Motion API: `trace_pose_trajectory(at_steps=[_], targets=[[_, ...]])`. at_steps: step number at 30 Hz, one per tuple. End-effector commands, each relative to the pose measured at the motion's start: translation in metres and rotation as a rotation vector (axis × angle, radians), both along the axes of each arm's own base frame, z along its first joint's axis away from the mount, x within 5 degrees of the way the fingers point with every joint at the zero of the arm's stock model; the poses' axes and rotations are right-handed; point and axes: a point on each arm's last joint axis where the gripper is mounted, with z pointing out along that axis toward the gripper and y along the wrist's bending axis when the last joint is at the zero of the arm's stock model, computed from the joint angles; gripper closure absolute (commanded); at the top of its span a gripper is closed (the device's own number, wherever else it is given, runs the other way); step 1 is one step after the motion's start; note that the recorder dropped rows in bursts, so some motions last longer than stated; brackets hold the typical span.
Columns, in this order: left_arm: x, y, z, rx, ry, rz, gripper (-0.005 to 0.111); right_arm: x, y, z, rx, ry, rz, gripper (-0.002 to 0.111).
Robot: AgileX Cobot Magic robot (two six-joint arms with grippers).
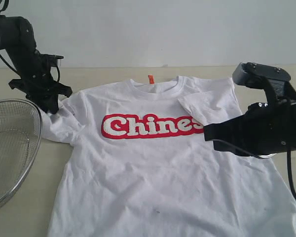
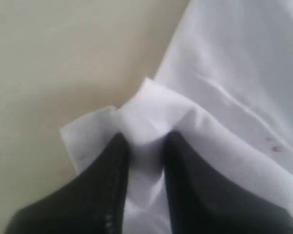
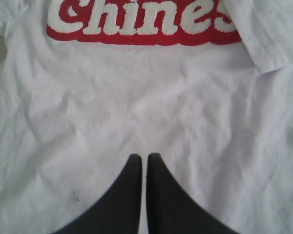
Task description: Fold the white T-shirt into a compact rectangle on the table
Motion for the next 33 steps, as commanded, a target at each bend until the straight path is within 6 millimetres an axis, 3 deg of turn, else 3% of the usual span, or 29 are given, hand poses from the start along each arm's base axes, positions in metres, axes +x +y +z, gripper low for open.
trace_pose_trajectory(at_steps=[1,5,11,18,33], targets=[[0.002,-0.003,0.0,-0.006,-0.012,0.023,0.102,-0.001,0.0,0.001,-0.007,-0.014,0.008,0.108],[0.0,-0.003,0.004,-0.013,-0.002,0.034,0.102,-0.001,0.0,0.001,-0.004,-0.013,0.005,0.108],[-0.001,-0.005,0.028,-0.031,-0.046,0.042,0.102,-0.001,0.0,0.002,-0.002,-0.016,0.001,0.108],[-0.002,-0.019,0.049,-0.18,-0.082,0.048,0.102,0.0,0.0,0.002,-0.002,-0.018,0.001,0.108],[-0.007,-0.089,0.058,-0.258,-0.117,-0.062,0.102,-0.001,0.0,0.002,-0.001,-0.017,0.003,0.108]])
